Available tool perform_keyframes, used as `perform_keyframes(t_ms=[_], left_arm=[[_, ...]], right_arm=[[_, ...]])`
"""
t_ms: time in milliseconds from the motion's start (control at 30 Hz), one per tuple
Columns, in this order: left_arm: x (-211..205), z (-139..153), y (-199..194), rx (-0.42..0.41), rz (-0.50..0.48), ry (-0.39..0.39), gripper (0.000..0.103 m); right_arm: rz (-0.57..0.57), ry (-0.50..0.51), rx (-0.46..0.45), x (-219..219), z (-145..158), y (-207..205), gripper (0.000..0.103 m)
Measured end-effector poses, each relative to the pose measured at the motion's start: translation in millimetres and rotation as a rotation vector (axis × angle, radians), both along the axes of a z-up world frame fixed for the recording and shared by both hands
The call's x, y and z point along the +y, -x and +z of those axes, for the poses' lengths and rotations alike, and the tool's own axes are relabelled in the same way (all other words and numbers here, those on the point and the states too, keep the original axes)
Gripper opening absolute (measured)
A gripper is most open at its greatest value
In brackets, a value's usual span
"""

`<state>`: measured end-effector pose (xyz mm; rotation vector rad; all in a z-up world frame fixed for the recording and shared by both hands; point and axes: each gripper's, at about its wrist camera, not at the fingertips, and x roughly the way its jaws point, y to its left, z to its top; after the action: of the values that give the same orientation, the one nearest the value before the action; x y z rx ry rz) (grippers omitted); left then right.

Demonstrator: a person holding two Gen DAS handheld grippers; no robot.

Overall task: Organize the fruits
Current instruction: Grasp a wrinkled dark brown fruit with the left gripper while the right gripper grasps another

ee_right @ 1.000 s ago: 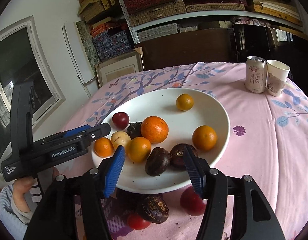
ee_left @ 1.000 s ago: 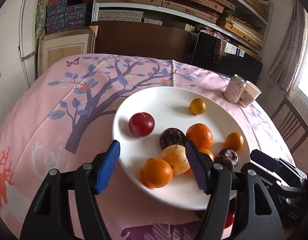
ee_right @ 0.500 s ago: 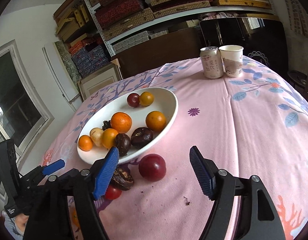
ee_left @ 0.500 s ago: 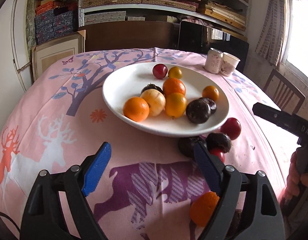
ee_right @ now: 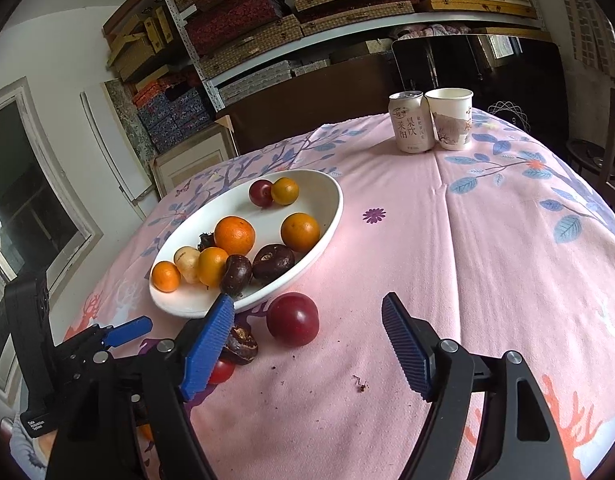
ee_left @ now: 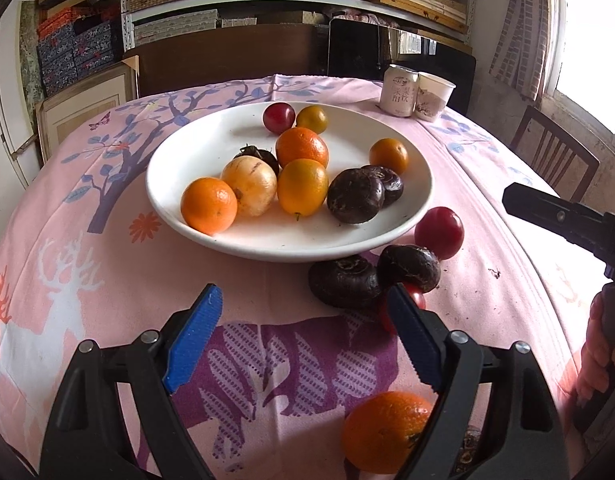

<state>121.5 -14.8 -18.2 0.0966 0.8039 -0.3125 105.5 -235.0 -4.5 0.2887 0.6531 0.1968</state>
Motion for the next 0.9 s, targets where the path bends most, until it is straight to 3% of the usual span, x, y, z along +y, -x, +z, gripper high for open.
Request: perform_keyframes(t_ms=[233,333,467,633,700,767,833,900], left_arm=[[-12.5,-5.7,-18.7,0.023,0.036,-0.033,0.085],[-11.4,-8.6,-24.5,0.039,0.065,-0.035,0.094],[-2.1,-12.7,-30.7,0.084,0.066,0.016,0.096],[13.7,-6.9,-6.9,0.019,0.086,-0.09,0.096],[29.4,-3.7,0.6,0.012,0.134,-0.08,0.094],[44.8,-2.9,6.8,0.025,0.166,-0.047,0.083],[51.1,-3.4,11.8,0.052,0.139,0.028,0.083],[42.7,-0.6,16.0,0.033,0.099,0.026,0.083]], right_arm=[[0.005,0.002,0.003,1.3,0.8,0.0,0.079],[0.01,0.003,0.005,2.0,1.1,-0.4,0.079],[0.01,0.003,0.011,2.6,0.3,-0.4,0.08],[0.008,-0.014,0.019,0.4,-0.9,-1.0,0.08],[0.012,-0.018,0.015,0.3,-0.3,-0.6,0.081],[0.016,-0.02,0.014,1.0,0.1,-0.1,0.081],[0.02,-0.02,0.011,1.8,0.9,-0.1,0.081],[0.024,-0.017,0.011,3.0,1.0,-0.4,0.081]])
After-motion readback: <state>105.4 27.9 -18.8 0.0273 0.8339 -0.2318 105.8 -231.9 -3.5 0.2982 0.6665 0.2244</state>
